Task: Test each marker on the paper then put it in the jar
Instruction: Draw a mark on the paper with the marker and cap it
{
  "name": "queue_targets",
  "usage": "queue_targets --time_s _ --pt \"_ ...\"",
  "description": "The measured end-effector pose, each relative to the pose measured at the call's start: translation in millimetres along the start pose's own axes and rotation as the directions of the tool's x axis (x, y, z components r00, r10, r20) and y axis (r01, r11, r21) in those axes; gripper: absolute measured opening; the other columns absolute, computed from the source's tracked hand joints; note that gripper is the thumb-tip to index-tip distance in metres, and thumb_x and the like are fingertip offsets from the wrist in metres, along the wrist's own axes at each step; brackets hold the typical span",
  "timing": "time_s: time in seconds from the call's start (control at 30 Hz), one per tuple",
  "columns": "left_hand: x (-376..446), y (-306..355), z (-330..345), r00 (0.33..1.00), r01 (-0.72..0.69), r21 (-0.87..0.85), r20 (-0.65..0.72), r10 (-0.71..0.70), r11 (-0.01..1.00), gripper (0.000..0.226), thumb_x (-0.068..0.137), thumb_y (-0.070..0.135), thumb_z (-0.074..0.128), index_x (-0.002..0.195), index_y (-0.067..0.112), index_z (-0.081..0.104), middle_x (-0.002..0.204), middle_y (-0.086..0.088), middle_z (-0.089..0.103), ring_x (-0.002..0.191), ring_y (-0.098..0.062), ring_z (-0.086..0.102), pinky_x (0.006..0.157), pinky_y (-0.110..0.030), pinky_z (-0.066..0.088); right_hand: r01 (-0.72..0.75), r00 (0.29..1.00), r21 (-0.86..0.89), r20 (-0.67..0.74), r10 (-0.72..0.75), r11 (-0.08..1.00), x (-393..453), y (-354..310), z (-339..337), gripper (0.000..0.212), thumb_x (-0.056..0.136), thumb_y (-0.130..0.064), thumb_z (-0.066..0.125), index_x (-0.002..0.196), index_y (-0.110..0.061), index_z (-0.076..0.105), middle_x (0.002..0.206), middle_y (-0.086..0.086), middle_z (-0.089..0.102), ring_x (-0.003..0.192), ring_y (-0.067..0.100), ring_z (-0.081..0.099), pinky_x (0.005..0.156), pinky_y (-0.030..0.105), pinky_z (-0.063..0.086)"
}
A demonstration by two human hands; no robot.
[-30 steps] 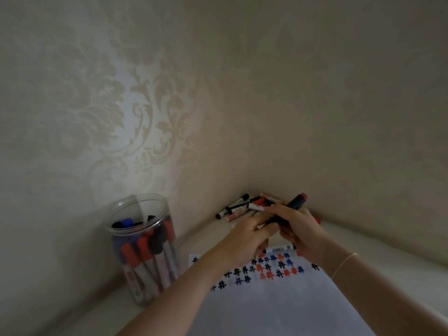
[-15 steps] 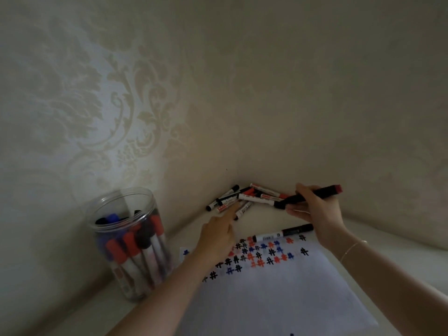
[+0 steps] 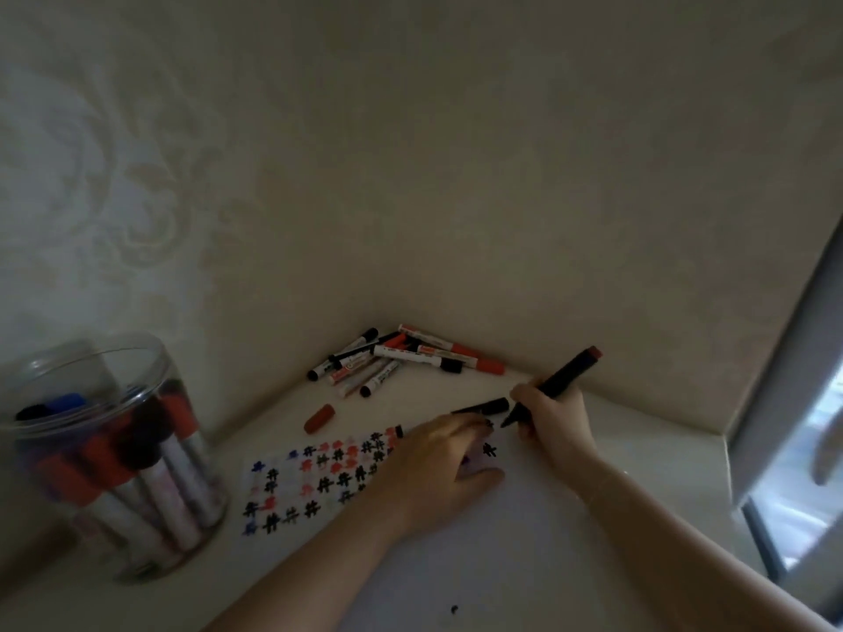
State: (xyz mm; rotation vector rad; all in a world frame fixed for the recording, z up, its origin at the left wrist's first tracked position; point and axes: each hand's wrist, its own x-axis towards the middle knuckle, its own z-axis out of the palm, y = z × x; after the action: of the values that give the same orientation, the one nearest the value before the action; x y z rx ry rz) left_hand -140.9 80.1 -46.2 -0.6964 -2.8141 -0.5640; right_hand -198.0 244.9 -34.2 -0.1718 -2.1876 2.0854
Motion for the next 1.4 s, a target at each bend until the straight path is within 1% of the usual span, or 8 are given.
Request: queue_targets --time_s 0.1,0.3,0.5,0.73,0.9,1.13,1.27,1.4 --pt "1 -8 12 0.998 0.032 0.043 0.047 -0.034 0.999 0.074 0.088 0.067 0.042 0.146 0.022 0.034 0.153 0.012 0.028 0.137 -0.005 0.022 0.114 -0.026 0.020 0.043 0.998 -0.135 -0.043 -0.049 0.990 -2 4 5 0.026 0.079 -0.006 0.063 0.063 -0.009 0.044 0.052 0.004 0.048 0.045 0.014 0.045 0.043 0.023 0.037" --pt "0 -13 17 1.000 -0.008 0.058 -0.023 0.009 0.998 0.071 0.088 0.065 0.044 0.144 0.023 0.037 0.151 0.012 0.032 0.134 -0.004 0.024 0.104 -0.016 0.014 0.044 0.997 -0.305 -0.040 -0.059 0.951 -1 7 14 0.031 0.077 -0.010 0.065 0.057 -0.011 0.041 0.055 0.002 0.047 0.048 0.012 0.042 0.033 0.012 0.029" --pt "-1 -14 16 0.999 -0.021 0.038 -0.025 0.022 0.999 0.071 0.087 0.065 0.046 0.144 0.022 0.038 0.150 0.012 0.033 0.134 -0.004 0.026 0.107 -0.019 0.018 0.139 0.987 -0.414 -0.019 -0.161 0.900 -3 7 18 0.033 0.080 -0.008 0.061 0.057 -0.015 0.038 0.058 0.001 0.046 0.051 0.012 0.040 0.038 0.013 0.032" --pt "0 -15 16 1.000 -0.017 0.020 -0.014 0.017 1.000 0.073 0.086 0.068 0.045 0.144 0.023 0.037 0.150 0.014 0.033 0.134 -0.003 0.025 0.110 -0.022 0.021 0.120 0.991 -0.322 -0.015 -0.132 0.939 0 8 12 0.032 0.077 -0.005 0.062 0.058 -0.012 0.036 0.055 0.001 0.042 0.049 0.012 0.037 0.036 0.012 0.028" --pt "1 -14 17 1.000 -0.006 0.016 -0.006 0.006 1.000 0.088 0.075 0.078 0.025 0.143 0.025 0.038 0.149 0.014 0.034 0.133 -0.003 0.026 0.107 -0.019 0.020 0.147 0.988 -0.366 0.013 -0.153 0.919 -1 10 16 0.035 0.079 -0.004 0.060 0.056 -0.015 0.036 0.055 -0.001 0.041 0.048 0.010 0.036 0.037 0.012 0.027" --pt "0 -14 16 1.000 -0.008 0.015 -0.018 0.009 1.000 0.071 0.087 0.066 0.047 0.143 0.024 0.039 0.149 0.014 0.034 0.133 -0.004 0.027 0.109 -0.022 0.021 0.105 0.993 -0.288 -0.024 -0.117 0.952 2 11 13 0.027 0.075 -0.009 0.063 0.060 -0.011 0.040 0.057 0.007 0.049 0.052 0.017 0.044 0.045 0.025 0.035" --pt "1 -13 15 1.000 -0.010 0.012 -0.011 0.011 1.000 0.073 0.085 0.068 0.045 0.142 0.024 0.041 0.148 0.013 0.036 0.133 -0.005 0.029 0.109 -0.021 0.021 0.118 0.993 -0.317 0.006 -0.122 0.941 1 11 15 0.034 0.077 -0.004 0.061 0.056 -0.012 0.035 0.054 0.002 0.042 0.048 0.013 0.036 0.037 0.014 0.028" --pt "0 -12 16 1.000 -0.014 0.012 0.001 0.014 1.000 0.074 0.083 0.071 0.040 0.140 0.024 0.043 0.147 0.014 0.037 0.131 -0.004 0.030 0.108 -0.022 0.024 0.112 0.993 -0.301 0.001 -0.118 0.947 2 11 13 0.034 0.076 -0.002 0.061 0.057 -0.012 0.035 0.053 0.002 0.040 0.048 0.013 0.036 0.037 0.015 0.027"
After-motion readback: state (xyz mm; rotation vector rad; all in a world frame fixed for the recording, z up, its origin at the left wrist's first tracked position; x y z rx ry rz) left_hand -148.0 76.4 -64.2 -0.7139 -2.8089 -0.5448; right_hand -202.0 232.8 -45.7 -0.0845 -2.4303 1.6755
